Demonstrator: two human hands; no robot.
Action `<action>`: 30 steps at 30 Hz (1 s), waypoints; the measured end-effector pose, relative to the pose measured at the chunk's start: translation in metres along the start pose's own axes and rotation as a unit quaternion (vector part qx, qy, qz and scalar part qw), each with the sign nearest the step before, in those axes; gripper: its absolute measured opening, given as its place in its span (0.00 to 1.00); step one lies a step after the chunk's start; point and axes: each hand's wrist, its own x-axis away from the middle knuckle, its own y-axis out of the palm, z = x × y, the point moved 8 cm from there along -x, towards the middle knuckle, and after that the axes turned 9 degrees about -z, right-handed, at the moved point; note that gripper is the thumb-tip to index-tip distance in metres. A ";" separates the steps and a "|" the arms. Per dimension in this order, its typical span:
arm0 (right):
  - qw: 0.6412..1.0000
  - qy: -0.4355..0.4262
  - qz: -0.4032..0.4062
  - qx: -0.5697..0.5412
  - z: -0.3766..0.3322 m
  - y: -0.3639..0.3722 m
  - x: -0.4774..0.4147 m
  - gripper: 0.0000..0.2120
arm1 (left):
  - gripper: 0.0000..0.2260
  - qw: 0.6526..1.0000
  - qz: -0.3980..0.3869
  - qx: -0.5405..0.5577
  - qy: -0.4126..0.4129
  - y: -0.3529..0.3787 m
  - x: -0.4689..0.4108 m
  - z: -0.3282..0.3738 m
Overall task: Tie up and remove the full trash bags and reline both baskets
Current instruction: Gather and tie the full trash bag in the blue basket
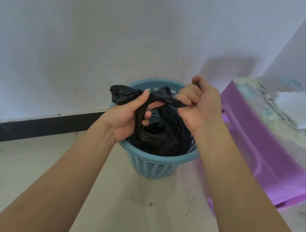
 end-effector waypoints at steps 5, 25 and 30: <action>0.975 0.132 0.037 0.174 0.037 -0.030 0.005 0.12 | 0.08 0.989 0.060 0.116 0.073 -0.017 0.000 0.011; 0.650 0.004 -0.021 0.760 0.004 -0.025 -0.001 0.11 | 0.06 0.993 0.008 -0.115 0.033 -0.012 0.013 0.025; 0.669 -0.029 -0.018 0.742 0.003 -0.012 0.007 0.12 | 0.06 0.994 0.048 -0.089 0.037 -0.021 0.005 0.015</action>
